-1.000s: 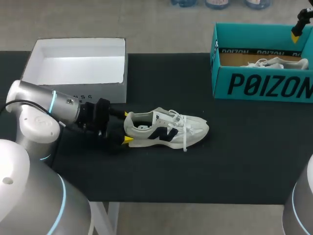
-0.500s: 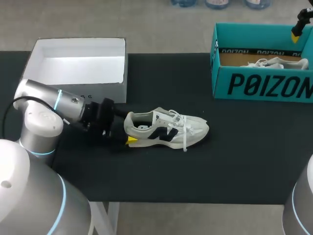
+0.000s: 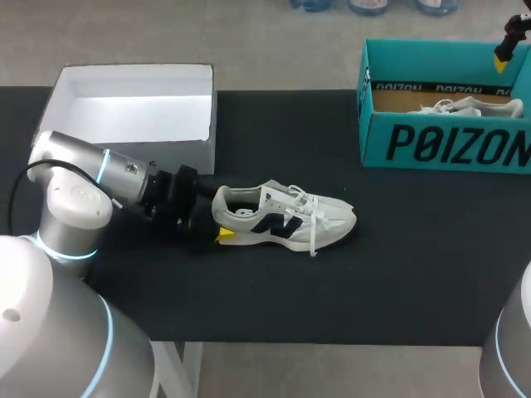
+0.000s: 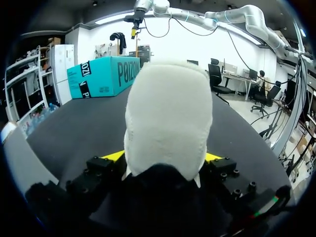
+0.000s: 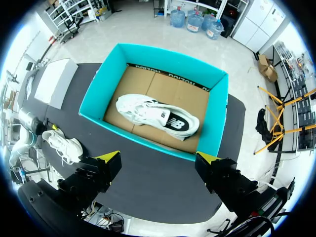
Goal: Take the shoe out of the shoebox, open the shoe tongue, remove and reinsert the insole, then place the shoe into the shoebox
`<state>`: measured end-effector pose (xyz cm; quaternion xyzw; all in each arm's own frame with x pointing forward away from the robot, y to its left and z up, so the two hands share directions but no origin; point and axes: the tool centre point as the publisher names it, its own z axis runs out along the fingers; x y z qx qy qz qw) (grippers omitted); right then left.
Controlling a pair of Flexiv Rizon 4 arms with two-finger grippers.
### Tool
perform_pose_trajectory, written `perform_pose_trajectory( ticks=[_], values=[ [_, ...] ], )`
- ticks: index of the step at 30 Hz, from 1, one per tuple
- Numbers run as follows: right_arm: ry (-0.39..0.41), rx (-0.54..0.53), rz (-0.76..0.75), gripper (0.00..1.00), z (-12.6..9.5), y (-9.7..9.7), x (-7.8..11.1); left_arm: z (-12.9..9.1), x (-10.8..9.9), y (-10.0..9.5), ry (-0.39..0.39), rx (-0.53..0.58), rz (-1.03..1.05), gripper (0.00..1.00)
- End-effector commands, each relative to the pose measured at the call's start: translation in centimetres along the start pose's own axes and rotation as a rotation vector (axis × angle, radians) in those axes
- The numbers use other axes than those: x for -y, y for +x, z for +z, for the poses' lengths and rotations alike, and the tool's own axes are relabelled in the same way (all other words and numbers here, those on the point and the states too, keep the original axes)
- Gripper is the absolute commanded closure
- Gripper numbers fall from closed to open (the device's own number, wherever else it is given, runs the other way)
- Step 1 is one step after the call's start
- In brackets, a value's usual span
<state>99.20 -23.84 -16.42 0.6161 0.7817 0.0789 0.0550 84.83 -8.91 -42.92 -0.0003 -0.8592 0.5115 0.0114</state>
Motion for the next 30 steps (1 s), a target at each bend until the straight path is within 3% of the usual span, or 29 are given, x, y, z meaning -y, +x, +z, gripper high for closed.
perform_pose_trajectory(
  ticks=[1,22,30],
  values=[
    [-0.002,-0.001,-0.001,0.00,0.0,0.0,0.1,0.1,0.0,-0.7,-0.008,0.004,0.006,1.00],
    [-0.002,-0.001,-0.001,0.00,0.0,0.0,0.1,0.1,0.1,-0.8,-0.012,0.013,0.008,1.00],
    [-0.009,0.071,0.196,0.00,-1.0,6.6,1.4,0.1,0.1,-0.8,-0.012,0.013,0.008,1.00]
  ],
)
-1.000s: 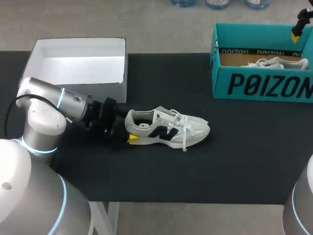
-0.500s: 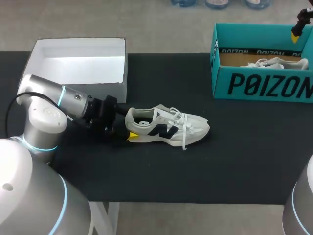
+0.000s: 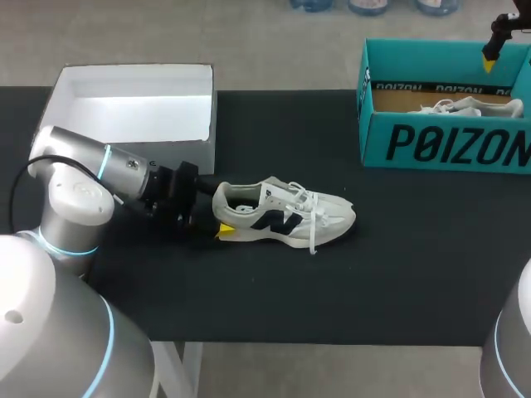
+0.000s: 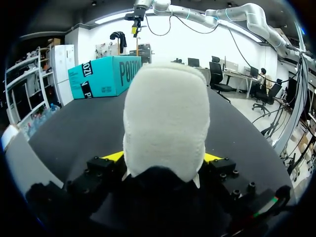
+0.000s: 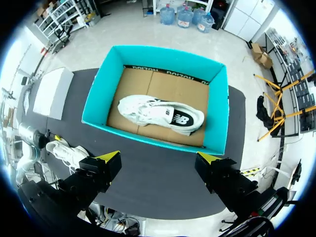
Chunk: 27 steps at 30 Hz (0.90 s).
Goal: Take the shoe out of the shoebox, open the shoe tongue, remove and reinsert the insole, then place the shoe into the shoebox
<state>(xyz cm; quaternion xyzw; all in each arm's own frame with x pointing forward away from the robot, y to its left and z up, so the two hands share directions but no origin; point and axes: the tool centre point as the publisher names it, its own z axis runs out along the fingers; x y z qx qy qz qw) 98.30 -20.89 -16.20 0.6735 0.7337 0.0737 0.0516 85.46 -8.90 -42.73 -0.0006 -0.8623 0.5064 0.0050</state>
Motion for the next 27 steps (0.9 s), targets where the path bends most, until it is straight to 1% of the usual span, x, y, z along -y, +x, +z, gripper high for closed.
perform_pose_trajectory(
  ticks=[1,2,4,5,6,7,9,11,12,13,14,17,18,21,22,23,27],
  values=[
    [-0.027,0.059,0.068,0.00,-0.7,4.0,2.2,0.2,-0.1,-0.1,0.000,0.003,0.001,1.00],
    [-0.020,0.063,0.094,0.00,-0.6,4.6,2.5,0.2,-0.1,-0.1,0.000,0.003,0.001,1.00],
    [-0.007,0.032,0.164,0.00,0.1,5.9,3.6,0.2,-0.1,-0.1,0.000,0.003,0.001,1.00],
    [0.004,-0.012,0.167,0.00,0.6,6.7,4.2,0.2,-0.1,-0.1,0.000,0.003,0.001,1.00],
    [0.020,-0.023,0.175,0.00,1.1,7.3,4.6,0.2,-0.1,-0.1,0.000,0.003,0.001,1.00],
    [0.031,-0.045,0.181,0.00,1.9,8.5,5.3,0.2,-0.1,-0.1,0.000,0.003,0.001,1.00],
    [0.051,-0.066,0.173,0.00,2.9,10.0,6.0,0.2,-0.1,-0.1,0.000,0.003,0.001,1.00],
    [0.077,-0.100,0.159,0.00,4.3,12.2,7.0,0.2,-0.1,-0.1,0.000,0.003,0.001,1.00],
    [0.085,-0.100,0.149,0.00,4.8,12.8,7.4,0.2,-0.1,-0.1,0.000,0.003,0.001,1.00],
    [0.102,-0.101,0.142,0.00,5.6,14.1,8.0,0.2,-0.1,-0.1,0.000,0.003,0.001,1.00],
    [0.110,-0.103,0.143,0.00,6.1,14.9,8.4,0.2,-0.1,-0.1,0.000,0.003,0.001,1.00],
    [0.122,-0.070,0.145,0.00,7.3,17.5,9.9,0.2,-0.1,-0.1,0.000,0.003,0.001,1.00],
    [0.125,-0.070,0.153,0.00,7.5,17.9,10.1,0.2,-0.1,-0.1,0.000,0.003,0.001,1.00],
    [0.142,-0.098,0.181,0.00,8.3,19.9,11.8,0.2,-0.1,-0.1,0.000,0.003,0.001,1.00],
    [0.143,-0.096,0.180,0.00,8.4,20.3,12.0,0.2,-0.1,-0.1,0.000,0.003,0.001,1.00],
    [0.149,-0.148,0.141,0.00,8.7,21.2,12.5,0.2,-0.1,-0.1,0.000,0.003,0.001,1.00],
    [0.149,-0.148,0.141,0.00,8.7,21.2,12.5,0.2,-0.1,-0.1,0.000,0.003,0.001,1.00]
  ],
)
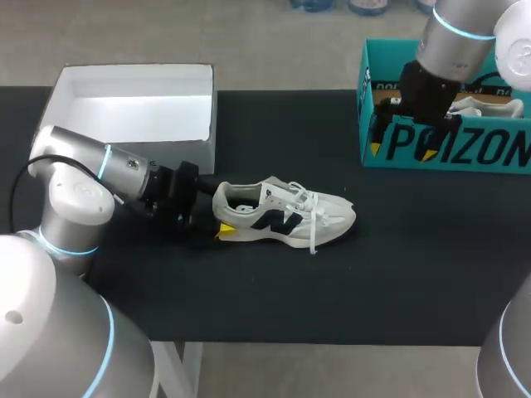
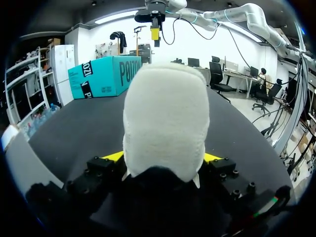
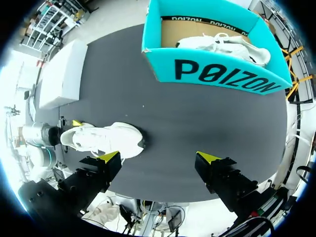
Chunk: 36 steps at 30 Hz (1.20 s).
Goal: Take the shoe out of the shoebox, open the shoe tongue, remove and reinsert the insole, then place the shoe into the shoebox
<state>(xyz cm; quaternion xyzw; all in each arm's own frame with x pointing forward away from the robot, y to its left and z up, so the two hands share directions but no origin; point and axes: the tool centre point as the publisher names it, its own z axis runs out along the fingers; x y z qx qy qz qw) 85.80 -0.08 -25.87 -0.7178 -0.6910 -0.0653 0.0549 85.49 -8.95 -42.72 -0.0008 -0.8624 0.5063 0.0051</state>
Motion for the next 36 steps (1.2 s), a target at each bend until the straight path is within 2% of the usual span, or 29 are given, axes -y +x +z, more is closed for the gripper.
perform_pose_trajectory(
  ticks=[1,12,14,17,19,25,30,31,36],
  values=[
    [-0.004,-0.014,0.002,0.00,0.5,-0.5,0.1,0.1,-0.1,-0.1,0.000,0.003,0.000,1.00],
    [-0.004,-0.014,0.002,0.00,0.5,-0.5,0.1,0.1,-0.1,-0.1,0.000,0.003,0.000,1.00],
    [-0.051,0.055,0.033,0.00,1.1,1.9,0.9,0.1,-0.1,-0.1,0.000,0.003,0.000,1.00],
    [-0.064,0.036,0.102,0.00,1.3,4.2,2.0,0.1,-0.1,-0.1,0.000,0.003,0.000,1.00],
    [-0.084,0.065,0.131,0.00,1.2,5.5,2.5,0.1,-0.1,-0.1,0.000,0.003,0.000,1.00],
    [-0.116,0.069,0.196,0.00,0.6,8.3,3.5,0.1,-0.1,-0.1,0.000,0.003,0.000,1.00],
    [-0.084,0.099,0.220,0.00,1.0,10.7,4.7,0.1,-0.1,-0.1,0.000,0.003,0.000,1.00],
    [-0.116,0.118,0.217,0.00,1.0,11.3,5.1,0.1,-0.1,-0.1,0.000,0.003,0.000,1.00],
    [-0.173,0.155,0.162,0.00,1.9,14.4,6.4,0.1,-0.1,-0.1,0.000,0.003,0.000,1.00]
  ],
)
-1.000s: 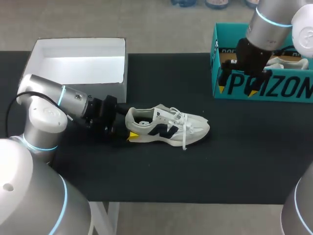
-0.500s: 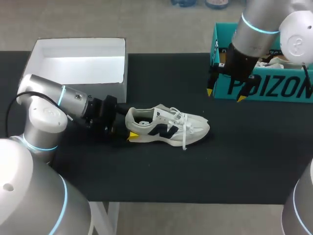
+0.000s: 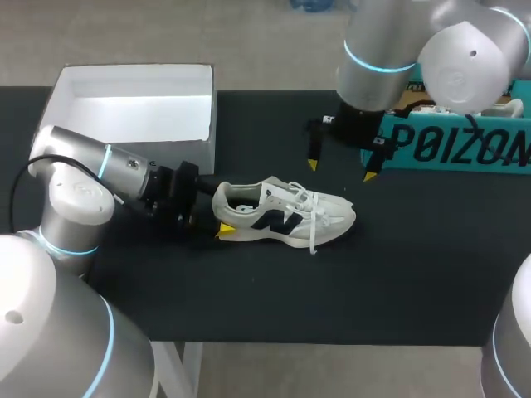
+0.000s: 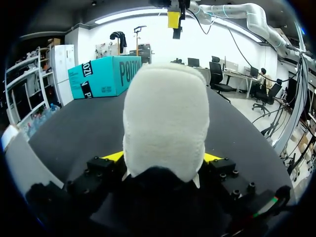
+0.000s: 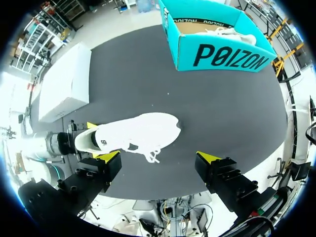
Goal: Take the shoe out of the shoebox, open the shoe tongue, remove and reinsert the insole, then place the shoe into the shoebox
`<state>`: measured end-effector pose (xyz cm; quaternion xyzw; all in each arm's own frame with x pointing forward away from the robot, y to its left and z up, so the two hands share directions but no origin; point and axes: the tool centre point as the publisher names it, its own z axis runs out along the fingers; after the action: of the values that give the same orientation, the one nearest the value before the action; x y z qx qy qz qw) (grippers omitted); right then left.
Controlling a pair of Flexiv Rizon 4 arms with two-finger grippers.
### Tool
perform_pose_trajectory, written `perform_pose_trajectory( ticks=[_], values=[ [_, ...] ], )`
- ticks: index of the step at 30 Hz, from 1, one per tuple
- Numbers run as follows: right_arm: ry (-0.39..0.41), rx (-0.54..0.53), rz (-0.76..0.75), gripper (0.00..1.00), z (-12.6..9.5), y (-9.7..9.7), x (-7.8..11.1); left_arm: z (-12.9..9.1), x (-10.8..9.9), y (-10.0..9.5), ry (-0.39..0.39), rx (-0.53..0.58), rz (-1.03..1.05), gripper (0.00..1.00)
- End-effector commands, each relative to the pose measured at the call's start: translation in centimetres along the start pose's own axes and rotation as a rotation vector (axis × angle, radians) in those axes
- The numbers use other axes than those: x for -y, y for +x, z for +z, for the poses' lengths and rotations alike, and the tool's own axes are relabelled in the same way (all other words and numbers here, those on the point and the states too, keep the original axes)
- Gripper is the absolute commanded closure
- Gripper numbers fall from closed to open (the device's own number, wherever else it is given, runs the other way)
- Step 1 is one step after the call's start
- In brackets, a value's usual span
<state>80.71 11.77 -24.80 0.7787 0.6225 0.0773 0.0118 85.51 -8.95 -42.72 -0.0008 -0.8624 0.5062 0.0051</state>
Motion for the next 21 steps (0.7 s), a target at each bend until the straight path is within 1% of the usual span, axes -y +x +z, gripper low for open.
perform_pose_trajectory(
  ticks=[1,3,4,6,10,15,18,20,21],
  values=[
    [-0.061,0.087,-0.016,0.00,1.0,3.1,1.7,0.1,-0.1,-0.1,0.000,0.003,0.001,1.00],
    [-0.055,0.078,-0.064,0.00,1.4,4.4,2.3,0.1,-0.1,-0.1,0.000,0.003,0.001,1.00],
    [-0.058,0.100,-0.075,0.00,1.7,5.0,2.5,0.1,-0.1,-0.1,0.000,0.003,0.001,1.00],
    [-0.043,0.104,-0.101,0.00,2.1,6.0,3.0,0.1,-0.1,-0.1,0.000,0.003,0.001,1.00],
    [-0.031,0.143,-0.143,0.00,3.2,7.7,3.6,0.1,-0.1,-0.1,0.000,0.003,0.001,1.00],
    [-0.040,0.190,-0.154,0.00,4.7,9.8,4.3,0.1,-0.1,-0.1,0.000,0.003,0.001,1.00],
    [-0.048,0.223,-0.118,0.00,5.9,10.6,4.2,0.1,-0.1,-0.1,0.000,0.003,0.001,1.00],
    [-0.050,0.219,-0.099,0.00,6.7,10.9,3.9,0.1,-0.1,-0.1,0.000,0.003,0.001,1.00],
    [-0.059,0.244,-0.095,0.00,7.1,11.1,3.6,0.1,-0.1,-0.1,0.000,0.003,0.001,1.00]
  ],
)
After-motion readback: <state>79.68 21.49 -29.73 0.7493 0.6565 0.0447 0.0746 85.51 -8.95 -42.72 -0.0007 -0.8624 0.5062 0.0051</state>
